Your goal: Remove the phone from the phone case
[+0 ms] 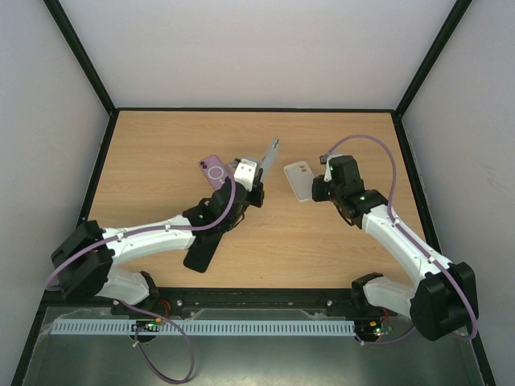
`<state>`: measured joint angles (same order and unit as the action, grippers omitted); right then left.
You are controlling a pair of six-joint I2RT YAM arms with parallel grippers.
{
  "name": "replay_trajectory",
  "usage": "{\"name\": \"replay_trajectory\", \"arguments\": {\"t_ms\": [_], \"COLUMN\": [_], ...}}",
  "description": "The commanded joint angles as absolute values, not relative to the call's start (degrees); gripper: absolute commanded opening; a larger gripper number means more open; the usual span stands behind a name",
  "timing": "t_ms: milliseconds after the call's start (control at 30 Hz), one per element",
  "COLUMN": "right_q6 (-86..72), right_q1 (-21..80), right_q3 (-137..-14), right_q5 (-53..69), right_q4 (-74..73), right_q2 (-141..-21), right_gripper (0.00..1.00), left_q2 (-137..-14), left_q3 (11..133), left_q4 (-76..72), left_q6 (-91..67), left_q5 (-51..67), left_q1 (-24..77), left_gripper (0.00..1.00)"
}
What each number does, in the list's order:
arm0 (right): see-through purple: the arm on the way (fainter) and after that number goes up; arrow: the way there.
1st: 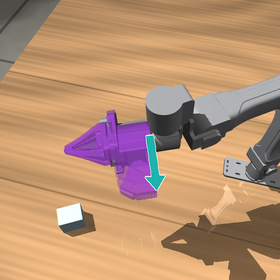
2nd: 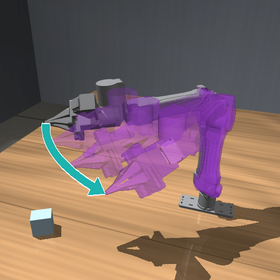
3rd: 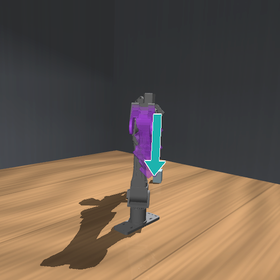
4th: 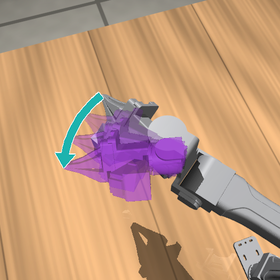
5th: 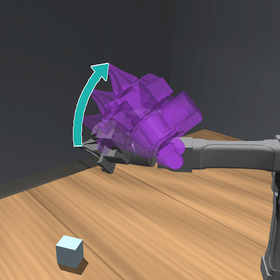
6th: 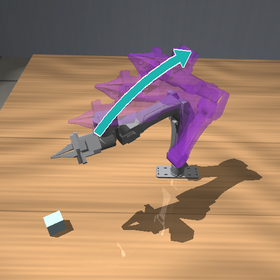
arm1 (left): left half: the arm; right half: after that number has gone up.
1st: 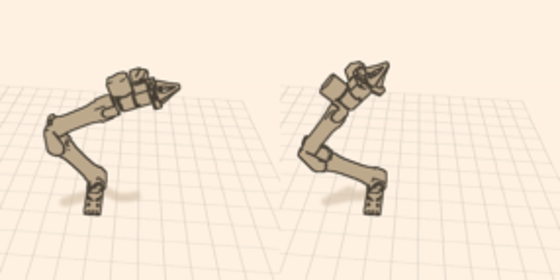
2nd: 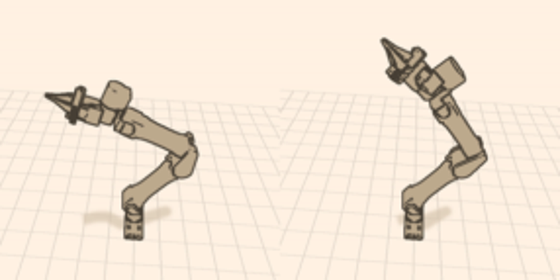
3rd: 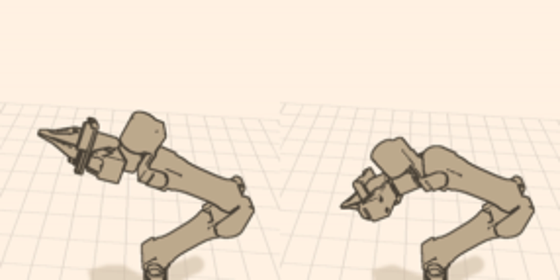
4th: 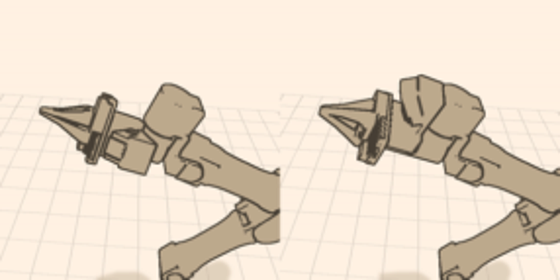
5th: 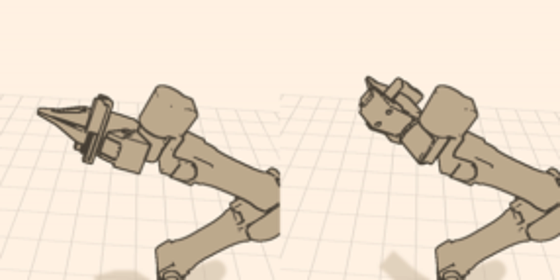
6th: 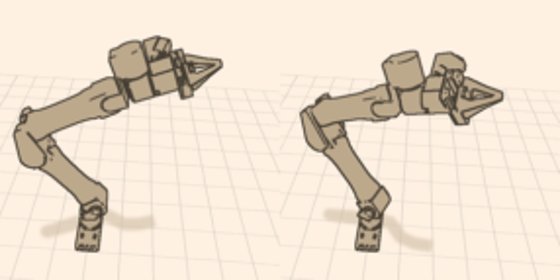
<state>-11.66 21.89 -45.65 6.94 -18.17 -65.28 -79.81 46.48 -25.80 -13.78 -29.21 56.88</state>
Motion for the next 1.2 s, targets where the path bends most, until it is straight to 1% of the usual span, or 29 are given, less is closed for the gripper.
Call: {"name": "replay_trajectory", "arguments": {"t_ms": [0, 100, 233, 467, 633, 867, 900, 933, 967, 1000, 1033, 1067, 1167], "right_q6": [-10.2, -8.96, -6.38, -1.89, 0.83, 6.19, 5.15, 4.3, 4.04, 3.99, 3.82, 3.34, 1.43], "right_q1": [21.02, 19.44, 16.07, 7.77, 0.72, -3.67, -4.09, -4.61, -4.87, -4.92, -4.92, -4.92, -4.92], "right_q3": [-46.44, -47.92, -48.0, -48.24, -49.81, -54.91, -55.95, -56.75, -57.11, -57.13, -57.35, -57.28, -56.03], "right_q5": [-0.82, -3.39, -5.42, -5.97, -3.51, 2.05, 1.68, 1.78, 1.63, 0.96, 0.86, 1.29, 7.37], "right_q4": [-17.08, -16.58, -12.34, -3.64, 2.24, 0.33, -0.73, -2.19, -3.24, -4.44, -5.71, -7.21, -11.83], "right_q2": [-64.49, -65.93, -68.0, -76.13, -84.49, -95.81, -96.27, -96.09, -95.29, -94.08, -92.55, -90.77, -82.92], "right_gripper": [0.02, 0.02, 0.02, 0.02, 0.02, 0.03, 0.19, 0.39, 0.56, 0.67, 0.74, 0.76, 0.78], "left_q2": [-76.13, -73.33, -69.48, -66.3, -66.23, -68.47, -68.63, -68.74, -68.73, -68.81, -69.0, -69.2, -70.58], "left_q3": [43.08, 40.41, 37.26, 34.22, 34.52, 35.45, 35.68, 35.95, 36.04, 36.17, 36.32, 36.42, 37.36], "left_q4": [-29.73, -29.17, -27.49, -24.89, -22.22, -20.21, -19.95, -19.62, -19.26, -18.95, -18.52, -18.16, -17.42], "left_q6": [-17.02, -17.07, -16.04, -14.79, -14.43, -13.43, -13.45, -13.44, -13.45, -13.45, -13.4, -13.36, -12.65], "left_q5": [-27.68, -28.0, -28.12, -28.96, -28.83, -29.98, -30.02, -30.1, -30.18, -30.35, -30.63, -30.97, -31.8], "left_q1": [56.93, 57.08, 57.76, 59.85, 61.03, 61.68, 61.7, 61.71, 61.78, 61.76, 61.78, 61.78, 61.79], "left_gripper": [0.03, 0.03, 0.03, 0.03, 0.03, 0.03, 0.03, 0.03, 0.03, 0.03, 0.03, 0.03, 0.03]}}
